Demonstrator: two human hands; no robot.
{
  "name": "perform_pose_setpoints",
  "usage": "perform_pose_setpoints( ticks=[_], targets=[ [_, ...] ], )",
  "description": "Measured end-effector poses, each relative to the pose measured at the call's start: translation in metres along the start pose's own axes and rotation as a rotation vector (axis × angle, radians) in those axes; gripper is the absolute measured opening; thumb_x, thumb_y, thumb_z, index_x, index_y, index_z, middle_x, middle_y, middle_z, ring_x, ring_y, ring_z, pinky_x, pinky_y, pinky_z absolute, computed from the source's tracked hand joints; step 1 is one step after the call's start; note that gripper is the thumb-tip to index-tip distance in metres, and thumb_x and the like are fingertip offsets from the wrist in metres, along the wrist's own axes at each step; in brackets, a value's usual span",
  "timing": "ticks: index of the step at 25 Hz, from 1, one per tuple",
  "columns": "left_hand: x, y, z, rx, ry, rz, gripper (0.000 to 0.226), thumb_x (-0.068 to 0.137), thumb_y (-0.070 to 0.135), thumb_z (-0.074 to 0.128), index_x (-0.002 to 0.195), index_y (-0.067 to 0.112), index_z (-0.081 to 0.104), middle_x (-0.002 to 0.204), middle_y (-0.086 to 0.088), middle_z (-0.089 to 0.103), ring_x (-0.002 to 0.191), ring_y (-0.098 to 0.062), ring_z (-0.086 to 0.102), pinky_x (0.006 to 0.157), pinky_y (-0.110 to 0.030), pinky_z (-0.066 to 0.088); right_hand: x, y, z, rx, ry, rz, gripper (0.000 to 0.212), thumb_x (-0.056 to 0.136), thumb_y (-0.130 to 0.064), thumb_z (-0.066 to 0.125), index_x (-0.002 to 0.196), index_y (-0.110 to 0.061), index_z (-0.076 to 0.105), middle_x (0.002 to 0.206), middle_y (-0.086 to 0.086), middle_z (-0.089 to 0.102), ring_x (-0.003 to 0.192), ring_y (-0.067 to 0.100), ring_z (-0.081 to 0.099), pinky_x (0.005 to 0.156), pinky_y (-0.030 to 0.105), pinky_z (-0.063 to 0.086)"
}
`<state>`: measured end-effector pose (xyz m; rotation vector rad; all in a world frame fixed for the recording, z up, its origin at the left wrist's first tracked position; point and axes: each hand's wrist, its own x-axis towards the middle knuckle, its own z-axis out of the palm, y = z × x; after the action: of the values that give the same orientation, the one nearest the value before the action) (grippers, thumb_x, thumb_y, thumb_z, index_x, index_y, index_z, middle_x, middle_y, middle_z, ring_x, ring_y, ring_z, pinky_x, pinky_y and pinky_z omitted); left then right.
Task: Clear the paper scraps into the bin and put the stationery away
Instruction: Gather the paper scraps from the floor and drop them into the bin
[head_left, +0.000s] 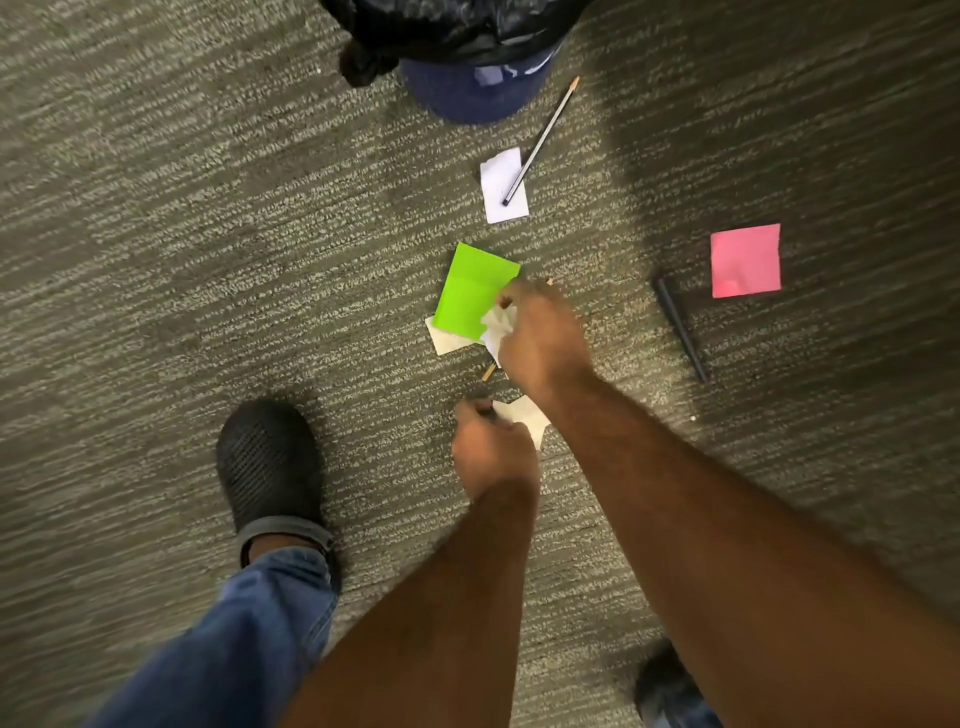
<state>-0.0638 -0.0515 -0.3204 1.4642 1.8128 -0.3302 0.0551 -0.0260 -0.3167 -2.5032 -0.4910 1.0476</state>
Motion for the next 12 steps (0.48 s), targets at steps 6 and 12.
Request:
perform_pose_setpoints(
  ticks=[6,12],
  targets=[
    [-0.004,-0.012,0.007,-0.04,-0.009,0.001,0.042,0.073,0.029,0.089,0.102,0.023,0.059,0.105,0.002,0.069,0.098,-0.025,0.067,0.085,-0.041,0.057,0.001,-0.001,-0.002,0.256,0.054,0.218,0.04,0.083,-0.003,0.072,0.119,-0.017,0.064,0.106,0.006,0.072,0.09,0.024,0.061,0.075,0.028,0.045],
    [-0.003,-0.005,0.012,-0.076,-0.06,-0.139,0.028,0.081,0.022,0.087,0.095,0.024,0.063,0.098,0.003,0.072,0.088,-0.023,0.07,0.079,-0.037,0.061,0.002,0.019,-0.023,0.487,0.121,0.392,0.037,0.08,0.002,0.072,0.112,-0.017,0.072,0.099,0.003,0.072,0.096,0.027,0.071,0.082,0.037,0.06]
  ],
)
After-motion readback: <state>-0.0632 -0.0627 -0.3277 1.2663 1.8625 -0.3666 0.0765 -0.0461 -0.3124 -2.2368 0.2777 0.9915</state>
